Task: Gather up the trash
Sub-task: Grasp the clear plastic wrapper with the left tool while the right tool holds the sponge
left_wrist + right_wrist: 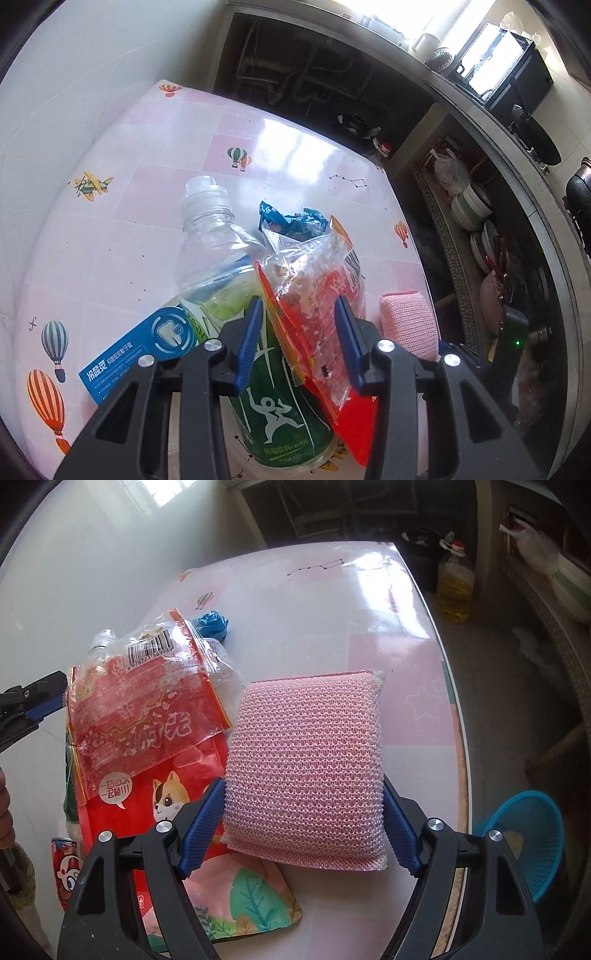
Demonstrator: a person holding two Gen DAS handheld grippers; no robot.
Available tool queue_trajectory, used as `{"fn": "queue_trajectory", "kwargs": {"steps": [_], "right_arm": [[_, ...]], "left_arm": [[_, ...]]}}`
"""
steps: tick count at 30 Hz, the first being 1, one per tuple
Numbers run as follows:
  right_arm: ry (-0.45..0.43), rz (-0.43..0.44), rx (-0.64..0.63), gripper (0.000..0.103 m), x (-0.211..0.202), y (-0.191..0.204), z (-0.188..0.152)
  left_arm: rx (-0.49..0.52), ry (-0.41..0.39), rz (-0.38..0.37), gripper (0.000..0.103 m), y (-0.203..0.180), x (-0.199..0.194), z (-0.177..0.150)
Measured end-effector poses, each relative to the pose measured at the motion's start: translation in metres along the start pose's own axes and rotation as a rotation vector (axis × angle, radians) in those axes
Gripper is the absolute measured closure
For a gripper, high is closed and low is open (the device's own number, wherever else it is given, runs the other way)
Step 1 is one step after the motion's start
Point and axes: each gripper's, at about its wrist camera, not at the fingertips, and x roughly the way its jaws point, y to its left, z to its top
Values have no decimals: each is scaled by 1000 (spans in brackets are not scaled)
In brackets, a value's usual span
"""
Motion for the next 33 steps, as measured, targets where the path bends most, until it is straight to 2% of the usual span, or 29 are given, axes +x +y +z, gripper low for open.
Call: {"fn": "queue_trajectory", "kwargs": {"steps": [4, 7, 9, 12, 23, 33], "right_arm": [[-5, 0, -1, 28, -2, -3, -3], [-7, 0, 0, 28, -2, -4, -4], [-8, 0, 1, 28, -2, -4, -4], [-11, -1, 0, 28, -3, -4, -5], [-23, 10, 21, 28, -6, -7, -7], [-66, 28, 98, 29, -29, -29, -9]], "left_arm": [[15, 17, 6, 76, -5, 5, -2], [22, 21, 5, 87, -7, 9, -4], [33, 11, 8, 95, -8, 9, -5], [49, -11, -1, 100, -12, 8, -5], [85, -135, -73, 103, -33, -24, -7], [156, -226, -128, 103, -65, -59, -7]]}}
